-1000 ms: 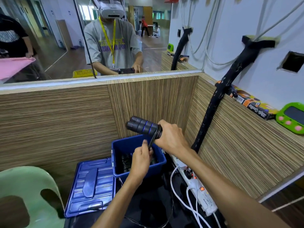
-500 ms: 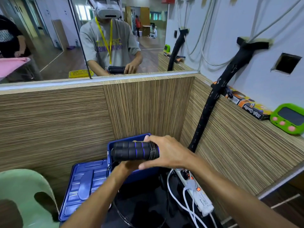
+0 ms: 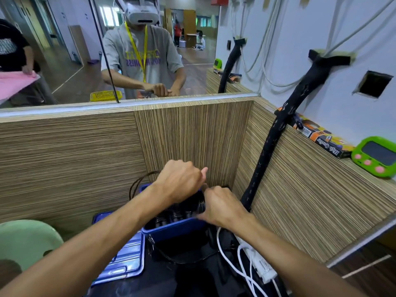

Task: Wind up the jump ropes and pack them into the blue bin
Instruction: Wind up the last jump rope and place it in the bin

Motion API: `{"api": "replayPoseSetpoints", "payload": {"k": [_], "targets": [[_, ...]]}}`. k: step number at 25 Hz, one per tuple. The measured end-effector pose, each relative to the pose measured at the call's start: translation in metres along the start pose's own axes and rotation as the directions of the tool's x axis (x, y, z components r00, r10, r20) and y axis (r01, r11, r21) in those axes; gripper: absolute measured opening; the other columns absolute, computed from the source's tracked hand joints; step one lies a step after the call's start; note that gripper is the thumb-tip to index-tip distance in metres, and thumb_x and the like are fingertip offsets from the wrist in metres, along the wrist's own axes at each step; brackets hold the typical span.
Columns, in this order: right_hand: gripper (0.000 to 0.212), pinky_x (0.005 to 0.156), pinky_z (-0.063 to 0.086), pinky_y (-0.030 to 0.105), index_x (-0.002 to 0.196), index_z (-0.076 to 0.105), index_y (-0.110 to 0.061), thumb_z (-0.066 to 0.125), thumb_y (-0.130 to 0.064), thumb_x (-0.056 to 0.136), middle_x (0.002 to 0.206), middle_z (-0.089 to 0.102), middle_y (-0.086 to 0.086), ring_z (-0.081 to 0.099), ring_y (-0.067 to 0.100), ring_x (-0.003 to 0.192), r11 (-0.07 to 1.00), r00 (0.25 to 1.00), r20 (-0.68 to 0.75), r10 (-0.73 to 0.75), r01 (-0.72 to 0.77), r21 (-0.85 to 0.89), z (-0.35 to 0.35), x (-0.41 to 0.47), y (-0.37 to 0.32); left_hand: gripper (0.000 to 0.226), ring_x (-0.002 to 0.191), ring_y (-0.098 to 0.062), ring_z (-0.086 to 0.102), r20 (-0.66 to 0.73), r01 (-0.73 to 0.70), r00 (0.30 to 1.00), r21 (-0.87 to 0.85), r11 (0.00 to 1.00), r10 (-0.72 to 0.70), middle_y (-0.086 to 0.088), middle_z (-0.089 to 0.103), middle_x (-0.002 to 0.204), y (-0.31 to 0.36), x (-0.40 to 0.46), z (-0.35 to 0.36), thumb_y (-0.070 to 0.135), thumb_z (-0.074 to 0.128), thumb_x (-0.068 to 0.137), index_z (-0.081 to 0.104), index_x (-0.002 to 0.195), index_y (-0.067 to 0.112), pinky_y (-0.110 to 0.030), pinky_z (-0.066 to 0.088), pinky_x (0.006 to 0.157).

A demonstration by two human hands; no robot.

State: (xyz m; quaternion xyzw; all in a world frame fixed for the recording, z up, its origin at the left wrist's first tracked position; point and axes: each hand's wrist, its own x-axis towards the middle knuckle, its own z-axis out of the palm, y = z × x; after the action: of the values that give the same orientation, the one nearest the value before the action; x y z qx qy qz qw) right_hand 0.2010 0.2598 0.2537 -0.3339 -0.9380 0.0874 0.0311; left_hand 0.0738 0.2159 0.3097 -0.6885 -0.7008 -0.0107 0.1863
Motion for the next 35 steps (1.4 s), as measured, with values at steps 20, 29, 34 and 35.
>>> {"api": "replayPoseSetpoints", "payload": {"k": [20,29,34,35], "targets": [[0.029,0.061,0.045,0.040,0.075,0.046,-0.014,0.039,-0.026,0.101,0.065,0.058,0.006,0.057,0.029,0.061,0.936,0.962,-0.240,0.130,-0.039,0.351,-0.022,0.024,-0.005,0.038,0.056,-0.012,0.055,-0.056,0.270,0.865,-0.786,0.557,-0.499,0.004,0.056,0.061,0.042,-0.013,-0.022,0.032,0.032,0.103,0.052,0.075,0.016,-0.025,0.037,0.051],[0.040,0.069,0.048,0.039,0.125,0.043,-0.027,0.053,-0.021,0.087,0.085,0.066,0.009,0.061,0.038,0.082,0.927,0.913,-0.340,0.224,-0.092,0.362,-0.037,0.034,0.007,0.037,0.047,-0.007,0.035,0.014,0.173,0.915,-0.917,0.359,-0.403,0.010,0.040,0.052,0.042,-0.056,0.012,0.028,0.035,0.104,0.045,0.072,0.013,-0.021,0.029,0.051],[0.053,0.067,0.051,0.037,0.125,0.049,-0.035,0.064,-0.021,0.076,0.080,0.070,0.004,0.065,0.035,0.078,0.967,0.886,-0.462,-0.040,0.151,0.207,-0.038,0.029,-0.008,0.045,0.042,-0.011,0.021,0.335,0.301,0.835,-0.942,-0.146,-0.437,0.007,0.027,0.046,0.024,-0.066,0.047,0.031,0.035,0.104,0.035,0.062,0.014,-0.022,0.019,0.041],[0.052,0.065,0.049,0.036,0.124,0.050,-0.033,0.065,-0.021,0.076,0.081,0.069,0.004,0.065,0.035,0.077,0.968,0.888,-0.455,-0.064,0.166,0.188,-0.037,0.028,-0.011,0.046,0.042,-0.011,0.020,0.332,0.304,0.827,-0.943,-0.136,-0.454,0.006,0.026,0.045,0.019,-0.067,0.054,0.031,0.035,0.104,0.034,0.060,0.014,-0.021,0.018,0.040]]}}
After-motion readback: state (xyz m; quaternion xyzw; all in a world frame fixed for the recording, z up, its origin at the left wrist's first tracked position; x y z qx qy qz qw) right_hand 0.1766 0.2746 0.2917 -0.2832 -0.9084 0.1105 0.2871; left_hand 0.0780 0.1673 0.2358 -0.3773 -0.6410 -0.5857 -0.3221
